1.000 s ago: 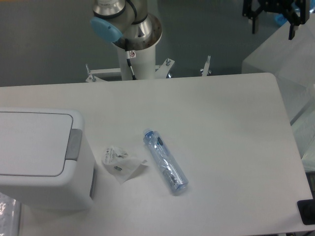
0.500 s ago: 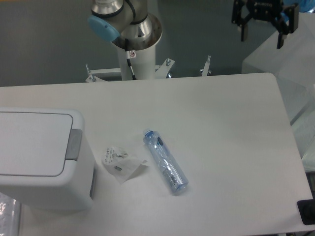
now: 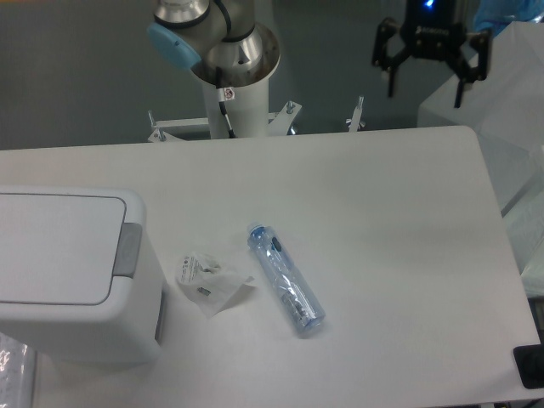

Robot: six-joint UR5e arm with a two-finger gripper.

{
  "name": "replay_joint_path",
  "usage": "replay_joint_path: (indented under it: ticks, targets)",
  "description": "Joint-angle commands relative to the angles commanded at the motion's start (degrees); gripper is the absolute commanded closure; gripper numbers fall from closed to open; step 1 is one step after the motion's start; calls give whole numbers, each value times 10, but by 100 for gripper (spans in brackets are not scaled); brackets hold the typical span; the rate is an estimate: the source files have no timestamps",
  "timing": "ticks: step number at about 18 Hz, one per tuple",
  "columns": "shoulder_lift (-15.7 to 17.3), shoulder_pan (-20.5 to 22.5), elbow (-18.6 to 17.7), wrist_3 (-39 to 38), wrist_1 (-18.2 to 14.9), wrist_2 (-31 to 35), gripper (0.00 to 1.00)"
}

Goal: Open the trash can
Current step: 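Move the open gripper down toward the white trash can lid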

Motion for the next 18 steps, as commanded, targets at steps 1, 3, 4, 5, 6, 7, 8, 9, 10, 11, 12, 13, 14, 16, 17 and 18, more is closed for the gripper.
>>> replay_joint_path:
  ticks: [1,3,4,5,6,7,8,9,10,11,12,13,14,16,17,18]
  targets:
    - [-1,-8,-3,-38,11,-9,0]
    - [-4,-37,-8,-110,29,-20,0]
    - [-8,-58,-10,-139,30,-21,0]
    - [-12,-79,-11,-159,31,-20,0]
    - [-17,-93,-11,-173,33,-20,0]
    - [-20,-103,-11,-185,33,-20,0]
    - [-24,-110,-10,-200,35,-20,0]
    - [-28,-118,-8,-216,42,-20,0]
    - [-30,-125,-8,-237,54,-20,0]
    - [-34,-131,-8,-264,68,-21,0]
    - [-40,-138,-7,-294,83,-22,0]
    - [-48,-148,-7,-327,106,-22,0]
    - [-56,-158,-7,-364,132,-22,0]
    - [-72,-174,-6,-429,183,-22,0]
    - [-80,-186,-6,-448,199,-21,0]
    - [-85,-197,-6,-453,207,-20,0]
